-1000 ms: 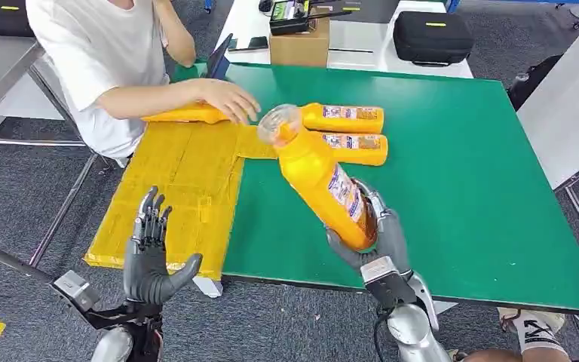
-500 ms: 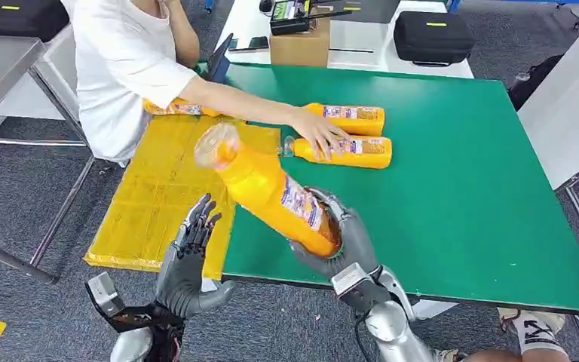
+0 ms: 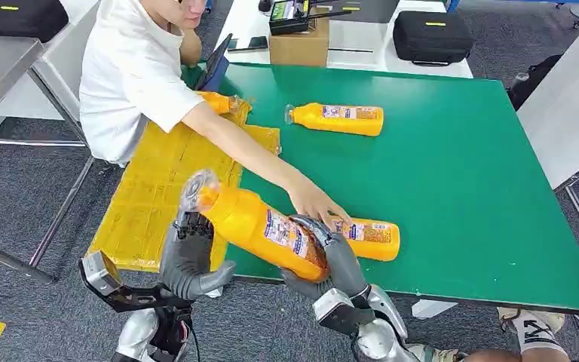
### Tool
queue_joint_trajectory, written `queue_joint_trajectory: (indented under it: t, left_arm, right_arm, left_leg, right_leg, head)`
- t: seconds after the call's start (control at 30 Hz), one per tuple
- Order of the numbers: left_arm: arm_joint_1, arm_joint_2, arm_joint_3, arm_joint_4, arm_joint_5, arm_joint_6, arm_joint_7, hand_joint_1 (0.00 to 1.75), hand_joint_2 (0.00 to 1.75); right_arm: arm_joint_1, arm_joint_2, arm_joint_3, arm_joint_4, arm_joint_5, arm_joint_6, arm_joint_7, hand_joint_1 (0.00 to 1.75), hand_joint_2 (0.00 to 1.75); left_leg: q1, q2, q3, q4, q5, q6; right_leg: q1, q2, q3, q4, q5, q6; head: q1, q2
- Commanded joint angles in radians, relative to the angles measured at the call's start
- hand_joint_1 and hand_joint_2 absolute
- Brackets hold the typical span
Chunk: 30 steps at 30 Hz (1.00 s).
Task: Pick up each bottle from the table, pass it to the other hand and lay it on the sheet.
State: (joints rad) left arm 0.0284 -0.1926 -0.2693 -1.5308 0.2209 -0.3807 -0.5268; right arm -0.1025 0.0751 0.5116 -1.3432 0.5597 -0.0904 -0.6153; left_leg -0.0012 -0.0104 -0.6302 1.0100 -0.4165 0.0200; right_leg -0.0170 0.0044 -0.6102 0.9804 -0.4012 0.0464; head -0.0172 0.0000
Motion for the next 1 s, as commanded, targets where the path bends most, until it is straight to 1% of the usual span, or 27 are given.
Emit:
queue_joint_trajectory:
  t: [0.03, 0.13, 0.17, 0.2, 0.23, 0.33, 0.37, 0.4, 0.43, 0.47, 0.5, 0.53, 0.57, 0.6, 0.63, 0.67, 0.7, 0.73, 0.77, 0.8, 0.83, 0.87, 0.93, 0.97, 1.0]
  left_arm:
    - [-0.055, 0.03, -0.077, 0.147, -0.029, -0.004, 0.046, 0.0, 1.75]
    - [-0.062, 0.037, -0.104, 0.177, -0.05, -0.012, 0.06, 0.0, 1.75]
    - [-0.064, 0.042, -0.112, 0.183, -0.065, -0.013, 0.061, 0.0, 1.75]
    - [-0.063, 0.041, -0.116, 0.186, -0.07, -0.015, 0.061, 0.0, 1.75]
    - [-0.063, 0.041, -0.116, 0.186, -0.07, -0.015, 0.061, 0.0, 1.75]
    - [-0.063, 0.04, -0.119, 0.185, -0.071, -0.022, 0.056, 0.0, 1.75]
    - [-0.062, 0.037, -0.115, 0.18, -0.066, -0.023, 0.058, 0.0, 1.75]
    - [-0.063, 0.036, -0.11, 0.18, -0.042, -0.039, 0.064, 0.0, 1.75]
    - [-0.063, 0.038, -0.107, 0.178, -0.035, -0.043, 0.066, 0.0, 1.75]
    - [-0.062, 0.037, -0.103, 0.175, -0.019, -0.053, 0.064, 0.0, 1.75]
    - [-0.063, 0.037, -0.097, 0.172, -0.002, -0.065, 0.061, 0.0, 1.75]
    - [-0.063, 0.037, -0.097, 0.172, -0.002, -0.065, 0.061, 0.0, 1.75]
    - [-0.062, 0.035, -0.089, 0.162, 0.019, -0.074, 0.063, 0.0, 1.75]
    - [-0.061, 0.034, -0.082, 0.155, 0.043, -0.089, 0.062, 0.0, 1.75]
    - [-0.062, 0.035, -0.077, 0.151, 0.06, -0.099, 0.064, 0.0, 1.75]
    - [-0.058, 0.034, -0.067, 0.137, 0.072, -0.099, 0.065, 0.0, 1.75]
    - [-0.056, 0.027, -0.051, 0.135, 0.102, -0.104, 0.066, 0.03, 1.75]
    - [-0.056, 0.029, -0.047, 0.127, 0.11, -0.107, 0.074, 0.03, 1.75]
    - [-0.056, 0.027, -0.044, 0.13, 0.129, -0.113, 0.084, 0.98, 1.75]
    - [-0.055, 0.021, -0.032, 0.128, 0.149, -0.112, 0.084, 1.66, 1.75]
    - [-0.057, 0.016, -0.024, 0.129, 0.17, -0.115, 0.094, 1.75, 1.75]
    - [-0.059, 0.014, -0.019, 0.133, 0.187, -0.119, 0.102, 1.75, 1.75]
    - [-0.064, 0.012, -0.01, 0.134, 0.2, -0.118, 0.105, 1.75, 1.75]
    - [-0.065, 0.013, -0.009, 0.135, 0.201, -0.118, 0.106, 1.75, 1.75]
    - [-0.065, 0.014, -0.01, 0.139, 0.205, -0.122, 0.111, 1.75, 1.75]
  right_arm:
    - [-0.065, -0.033, 0.104, 0.023, 0.082, -0.046, -0.011, 1.75, 1.75]
    - [-0.08, -0.034, 0.13, 0.017, 0.103, -0.053, -0.008, 1.75, 1.75]
    - [-0.084, -0.035, 0.136, 0.02, 0.103, -0.052, -0.006, 1.75, 1.75]
    - [-0.087, -0.033, 0.137, 0.024, 0.101, -0.052, -0.003, 1.75, 1.75]
    - [-0.087, -0.033, 0.137, 0.024, 0.101, -0.052, -0.003, 1.75, 1.75]
    - [-0.089, -0.028, 0.135, 0.047, 0.095, -0.052, 0.001, 1.75, 1.75]
    - [-0.088, -0.025, 0.132, 0.06, 0.086, -0.05, 0.002, 1.75, 1.75]
    - [-0.084, -0.021, 0.128, 0.07, 0.07, -0.037, 0.004, 1.75, 1.75]
    - [-0.084, -0.021, 0.13, 0.083, 0.069, -0.035, 0.004, 1.75, 1.75]
    - [-0.085, -0.018, 0.13, 0.099, 0.063, -0.027, 0.009, 1.75, 1.75]
    - [-0.081, -0.018, 0.132, 0.113, 0.063, -0.03, 0.006, 1.75, 1.75]
    - [-0.081, -0.018, 0.132, 0.113, 0.063, -0.03, 0.006, 1.75, 1.75]
    - [-0.084, -0.016, 0.137, 0.141, 0.063, -0.027, 0.006, 1.75, 1.75]
    - [-0.084, -0.018, 0.142, 0.156, 0.065, -0.023, 0.007, 1.75, 1.75]
    - [-0.077, -0.02, 0.143, 0.167, 0.063, -0.022, 0.005, 1.75, 1.75]
    - [-0.079, -0.02, 0.146, 0.189, 0.066, -0.014, 0.014, 1.75, 1.75]
    - [-0.073, -0.025, 0.15, 0.199, 0.072, -0.006, 0.028, 1.75, 1.75]
    - [-0.073, -0.027, 0.151, 0.212, 0.074, -0.007, 0.026, 1.75, 1.75]
    - [-0.072, -0.028, 0.152, 0.217, 0.075, -0.007, 0.027, 1.62, 1.75]
    - [-0.071, -0.028, 0.152, 0.226, 0.077, -0.006, 0.028, 1.61, 1.75]
    - [-0.065, -0.03, 0.152, 0.235, 0.077, -0.004, 0.029, 1.64, 1.75]
    - [-0.067, -0.032, 0.153, 0.242, 0.08, -0.002, 0.029, 1.75, 1.75]
    - [-0.064, -0.033, 0.157, 0.259, 0.089, -0.004, 0.035, 1.75, 1.75]
    - [-0.064, -0.033, 0.158, 0.265, 0.093, -0.005, 0.037, 1.75, 1.75]
    - [-0.065, -0.034, 0.159, 0.27, 0.099, -0.007, 0.04, 1.75, 1.75]
  left_leg:
    - [0.001, 0.001, 0.007, -0.001, -0.002, -0.001]
    - [0.0, 0.001, 0.004, -0.001, -0.001, -0.001]
    - [0.001, 0.002, 0.006, -0.001, -0.002, -0.001]
    - [0.0, 0.001, 0.005, -0.001, -0.001, -0.001]
    - [0.001, 0.001, 0.007, -0.001, -0.002, -0.001]
    - [0.001, 0.001, 0.006, -0.001, -0.001, -0.001]
    - [0.001, 0.001, 0.007, -0.001, -0.002, -0.002]
    - [0.0, 0.001, 0.004, -0.001, -0.001, -0.001]
    - [0.001, 0.001, 0.007, -0.001, -0.002, -0.002]
    - [0.0, 0.001, 0.005, -0.001, -0.001, -0.001]
    - [0.001, 0.002, 0.007, -0.001, -0.002, -0.002]
    - [0.0, 0.001, 0.004, -0.001, -0.001, -0.001]
    - [0.001, 0.001, 0.006, -0.001, -0.002, -0.002]
    - [0.0, 0.001, 0.004, -0.001, -0.001, -0.001]
    - [0.001, 0.002, 0.007, -0.001, -0.002, -0.001]
    - [0.001, 0.001, 0.005, -0.002, -0.001, -0.001]
    - [0.001, 0.001, 0.007, -0.001, -0.002, -0.001]
    - [0.001, 0.001, 0.005, -0.002, -0.001, -0.001]
    - [0.001, 0.001, 0.007, -0.002, -0.002, -0.002]
    - [0.001, 0.0, 0.004, -0.002, -0.001, -0.001]
    - [0.001, 0.0, 0.007, -0.001, -0.002, -0.001]
    - [0.001, 0.0, 0.005, -0.001, -0.001, -0.001]
    - [0.002, 0.0, 0.008, -0.001, -0.003, -0.002]
    - [0.001, 0.0, 0.005, -0.001, -0.001, -0.001]
    - [0.002, 0.0, 0.006, -0.001, -0.002, -0.001]
  right_leg:
    - [0.001, 0.0, 0.007, -0.001, -0.002, -0.002]
    - [0.0, 0.0, 0.004, -0.001, -0.001, -0.001]
    - [0.001, 0.001, 0.006, -0.001, -0.002, -0.002]
    - [0.0, 0.0, 0.005, -0.001, -0.001, -0.001]
    - [0.001, 0.0, 0.007, -0.001, -0.002, -0.002]
    - [0.001, 0.0, 0.005, -0.001, -0.001, -0.002]
    - [0.001, -0.001, 0.007, -0.001, -0.002, -0.002]
    - [0.001, 0.0, 0.004, -0.001, -0.001, -0.002]
    - [0.001, 0.0, 0.007, -0.001, -0.002, -0.002]
    - [0.0, 0.001, 0.004, -0.001, -0.001, -0.001]
    - [0.001, 0.0, 0.007, -0.002, -0.002, -0.002]
    - [0.0, 0.0, 0.004, -0.001, -0.001, -0.001]
    - [0.001, 0.0, 0.007, -0.002, -0.001, -0.002]
    - [0.001, 0.0, 0.004, -0.001, -0.001, -0.001]
    - [0.001, 0.001, 0.007, -0.002, -0.001, -0.002]
    - [0.001, 0.0, 0.006, -0.002, -0.001, -0.002]
    - [0.001, 0.0, 0.007, -0.002, -0.001, -0.002]
    - [0.001, 0.0, 0.005, -0.002, -0.001, -0.002]
    - [0.002, 0.0, 0.008, -0.002, -0.002, -0.002]
    - [0.001, -0.001, 0.005, -0.002, -0.001, -0.002]
    - [0.002, -0.001, 0.008, -0.002, -0.002, -0.002]
    - [0.001, -0.001, 0.005, -0.002, -0.001, -0.001]
    - [0.002, -0.001, 0.009, -0.002, -0.003, -0.003]
    - [0.001, -0.001, 0.005, -0.002, -0.001, -0.002]
    - [0.002, -0.002, 0.007, -0.002, -0.002, -0.002]
  head:
    - [0.0, 0.0]
    - [0.0, 0.0]
    - [0.0, 0.0]
    - [0.0, 0.0]
    - [0.0, 0.0]
    - [0.0, 0.0]
    - [0.0, 0.0]
    - [0.0, 0.0]
    - [0.0, 0.0]
    - [0.0, 0.0]
    - [0.0, 0.0]
    - [0.0, 0.0]
    - [0.0, 0.0]
    - [0.0, 0.0]
    - [0.0, 0.0]
    - [0.0, 0.0]
    - [0.0, 0.0]
    - [0.0, 0.0]
    - [0.0, 0.0]
    - [0.0, 0.0]
    - [0.0, 0.0]
    - [0.0, 0.0]
    - [0.0, 0.0]
    - [0.0, 0.0]
    - [0.0, 0.0]
